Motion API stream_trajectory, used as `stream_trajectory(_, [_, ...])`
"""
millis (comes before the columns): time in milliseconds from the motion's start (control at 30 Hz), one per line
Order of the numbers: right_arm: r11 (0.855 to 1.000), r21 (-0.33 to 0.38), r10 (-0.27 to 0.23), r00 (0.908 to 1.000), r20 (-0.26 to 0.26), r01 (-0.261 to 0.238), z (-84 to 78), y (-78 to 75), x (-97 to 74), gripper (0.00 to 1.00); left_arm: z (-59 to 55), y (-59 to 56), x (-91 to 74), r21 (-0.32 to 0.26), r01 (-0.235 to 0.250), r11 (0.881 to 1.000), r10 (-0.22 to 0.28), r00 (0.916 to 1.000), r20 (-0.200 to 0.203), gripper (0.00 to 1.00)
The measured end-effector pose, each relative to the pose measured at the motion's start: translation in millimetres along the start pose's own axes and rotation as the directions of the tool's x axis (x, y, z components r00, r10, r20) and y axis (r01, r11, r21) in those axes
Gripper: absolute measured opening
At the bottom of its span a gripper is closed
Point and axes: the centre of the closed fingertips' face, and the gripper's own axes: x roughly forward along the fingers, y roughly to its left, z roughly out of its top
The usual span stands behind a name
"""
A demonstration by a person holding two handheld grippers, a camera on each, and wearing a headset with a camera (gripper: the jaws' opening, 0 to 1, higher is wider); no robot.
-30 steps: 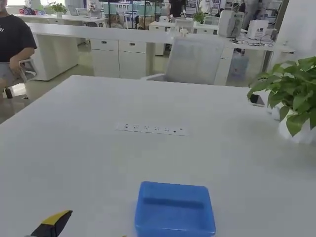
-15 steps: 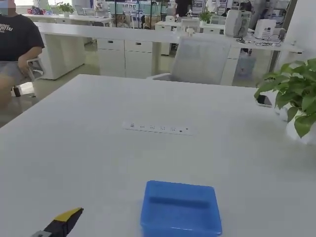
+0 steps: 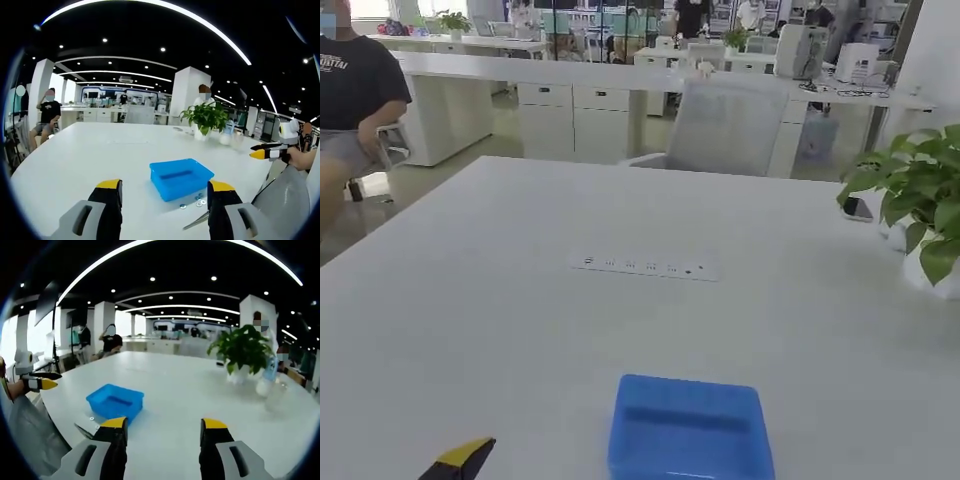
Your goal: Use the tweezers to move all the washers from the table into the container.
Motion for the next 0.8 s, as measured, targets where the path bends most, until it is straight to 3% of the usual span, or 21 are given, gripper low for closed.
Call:
stream_trajectory(267, [1.000,0.002,0.005,0.9999,-0.015,-0.005,-2.4,0.1,1.8,0.56,-1.1,1.8,0.6,0.016,-0.006,1.000,0.006,1.0000,-0.005,0.69])
stream_trajectory(467, [1.000,0.016,0.023,0.9997,-0.011,-0.023,-1.0,2.2,3.2,0.55,-3.9,0.3,1.8,0.073,-0.007,0.997,0.009,0.9996,-0.027,0.69])
stream_trajectory(600, [0.999,0.026,0.048,0.9988,-0.011,-0.048,-0.6,4.4,5.2,0.53,-3.4,2.4,0.7,0.063,-0.009,0.998,0.011,0.9996,-0.028,0.69])
stream_trajectory(633, [0.998,0.022,0.056,0.9983,-0.014,-0.056,-0.8,5.6,5.6,0.53,-6.1,-0.8,0.4,0.041,0.018,0.999,-0.016,0.9988,-0.046,0.68])
stream_trajectory(700, [0.997,0.015,0.074,0.9970,-0.024,-0.074,-0.2,10.3,6.2,0.54,-12.3,-9.3,-0.2,0.017,0.080,0.997,-0.078,0.9931,-0.087,0.62])
stream_trajectory(767, [0.989,-0.001,0.144,0.9877,-0.060,-0.145,-3.2,22.9,5.6,0.50,-23.1,-23.7,-1.5,-0.013,0.179,0.984,-0.179,0.9724,-0.150,0.58])
stream_trajectory(800, [0.981,0.026,0.195,0.9800,-0.040,-0.194,0.0,31.7,7.0,0.48,-30.0,-29.6,-2.5,-0.011,0.216,0.976,-0.215,0.9577,-0.192,0.57])
